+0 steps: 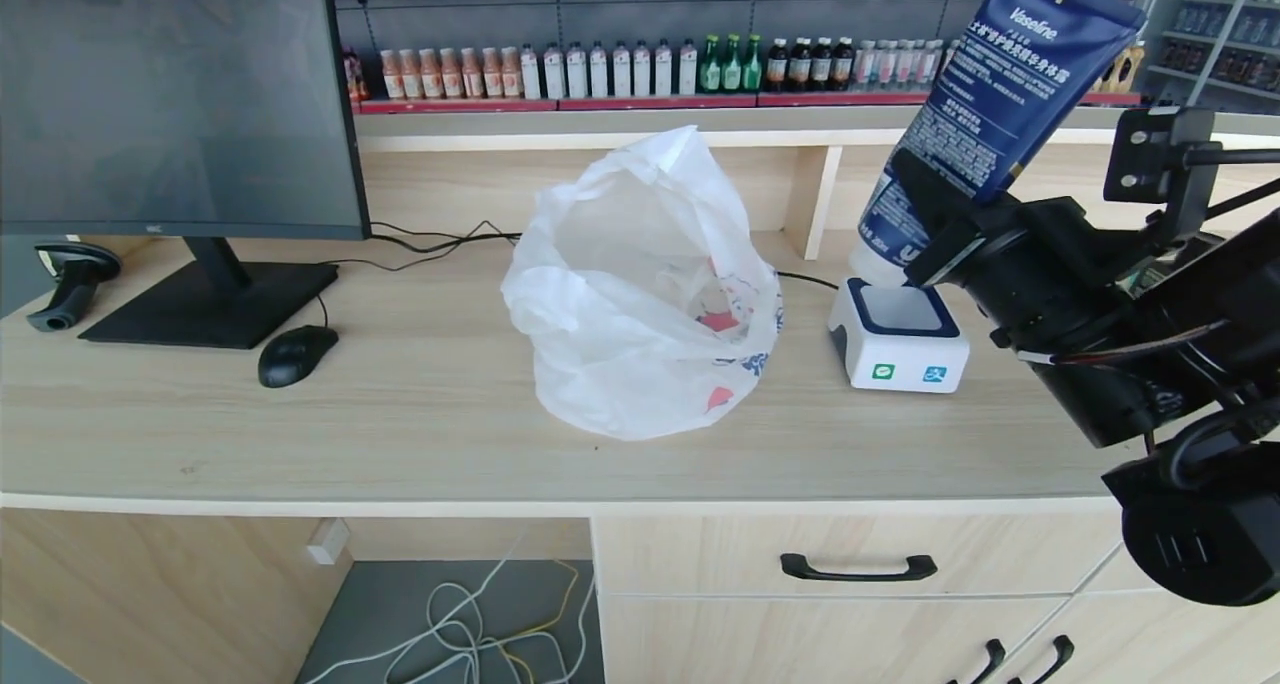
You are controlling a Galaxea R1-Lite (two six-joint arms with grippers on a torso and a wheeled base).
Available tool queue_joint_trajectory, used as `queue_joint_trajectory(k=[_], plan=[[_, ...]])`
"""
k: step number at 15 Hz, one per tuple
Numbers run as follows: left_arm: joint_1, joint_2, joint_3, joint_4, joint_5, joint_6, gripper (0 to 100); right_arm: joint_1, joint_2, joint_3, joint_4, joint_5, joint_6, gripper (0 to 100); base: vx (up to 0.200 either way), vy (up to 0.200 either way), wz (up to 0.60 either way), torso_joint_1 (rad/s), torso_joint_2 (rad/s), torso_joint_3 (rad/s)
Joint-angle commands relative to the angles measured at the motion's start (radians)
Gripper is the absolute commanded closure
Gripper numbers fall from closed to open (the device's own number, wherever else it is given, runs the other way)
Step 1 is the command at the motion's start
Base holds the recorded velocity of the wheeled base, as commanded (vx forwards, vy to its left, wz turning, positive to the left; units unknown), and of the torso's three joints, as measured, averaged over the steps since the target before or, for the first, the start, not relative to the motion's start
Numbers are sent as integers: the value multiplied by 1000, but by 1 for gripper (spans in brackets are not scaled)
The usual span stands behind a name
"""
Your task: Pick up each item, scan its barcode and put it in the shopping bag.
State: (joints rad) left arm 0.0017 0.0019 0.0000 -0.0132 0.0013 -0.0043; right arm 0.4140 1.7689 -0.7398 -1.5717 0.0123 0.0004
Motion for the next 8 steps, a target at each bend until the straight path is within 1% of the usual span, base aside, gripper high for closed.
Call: queue_joint_trajectory(k=[1,5,8], plan=[[1,0,0,-1,0,0,0,3,7,-3,1,1,0,100,0,0,600,-7,-2,2],[0,0,0,-2,0,0,0,3,3,-1,1,1,0,100,0,0,600,10,4,4],[0,0,0,-2,0,0,0,3,4,-3,1,1,0,100,0,0,0,0,0,0]])
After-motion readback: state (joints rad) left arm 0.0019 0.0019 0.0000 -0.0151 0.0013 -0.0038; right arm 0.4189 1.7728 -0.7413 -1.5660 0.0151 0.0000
